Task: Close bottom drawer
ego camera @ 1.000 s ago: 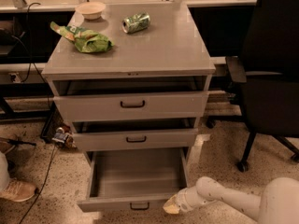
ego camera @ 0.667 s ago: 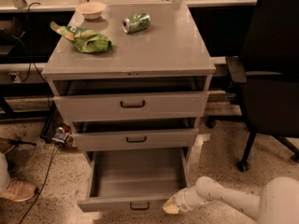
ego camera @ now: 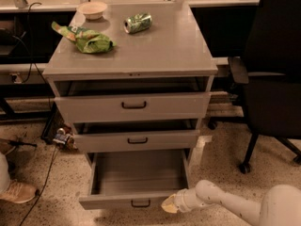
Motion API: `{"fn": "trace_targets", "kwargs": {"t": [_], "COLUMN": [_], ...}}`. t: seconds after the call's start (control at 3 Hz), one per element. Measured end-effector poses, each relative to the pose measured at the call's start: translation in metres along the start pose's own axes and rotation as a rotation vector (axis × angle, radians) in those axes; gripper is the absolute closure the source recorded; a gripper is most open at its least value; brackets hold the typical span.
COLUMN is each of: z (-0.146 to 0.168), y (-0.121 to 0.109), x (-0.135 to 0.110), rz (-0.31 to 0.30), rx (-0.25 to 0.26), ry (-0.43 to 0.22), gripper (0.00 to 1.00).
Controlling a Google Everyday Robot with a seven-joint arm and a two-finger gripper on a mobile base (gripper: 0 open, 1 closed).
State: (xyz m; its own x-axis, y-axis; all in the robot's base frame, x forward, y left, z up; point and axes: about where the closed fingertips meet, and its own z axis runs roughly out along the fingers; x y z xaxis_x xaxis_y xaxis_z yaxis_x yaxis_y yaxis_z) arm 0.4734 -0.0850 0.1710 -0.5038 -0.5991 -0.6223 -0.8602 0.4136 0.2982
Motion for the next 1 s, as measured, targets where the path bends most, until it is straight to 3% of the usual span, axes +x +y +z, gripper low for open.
{"fn": "trace_targets", "kwargs": {"t": [0.33,0.67,1.0], "z": [0.01,0.009,0.019], "y": [-0.024,-0.024,-0.046], "x": [-0.025,-0.024,-0.056], "rz": [-0.081,-0.081,-0.172], "rx": [0.07,0.07,0.108], "ry": [-0.08,-0.08,-0.158], "gripper": [1.0,1.0,1.0]}}
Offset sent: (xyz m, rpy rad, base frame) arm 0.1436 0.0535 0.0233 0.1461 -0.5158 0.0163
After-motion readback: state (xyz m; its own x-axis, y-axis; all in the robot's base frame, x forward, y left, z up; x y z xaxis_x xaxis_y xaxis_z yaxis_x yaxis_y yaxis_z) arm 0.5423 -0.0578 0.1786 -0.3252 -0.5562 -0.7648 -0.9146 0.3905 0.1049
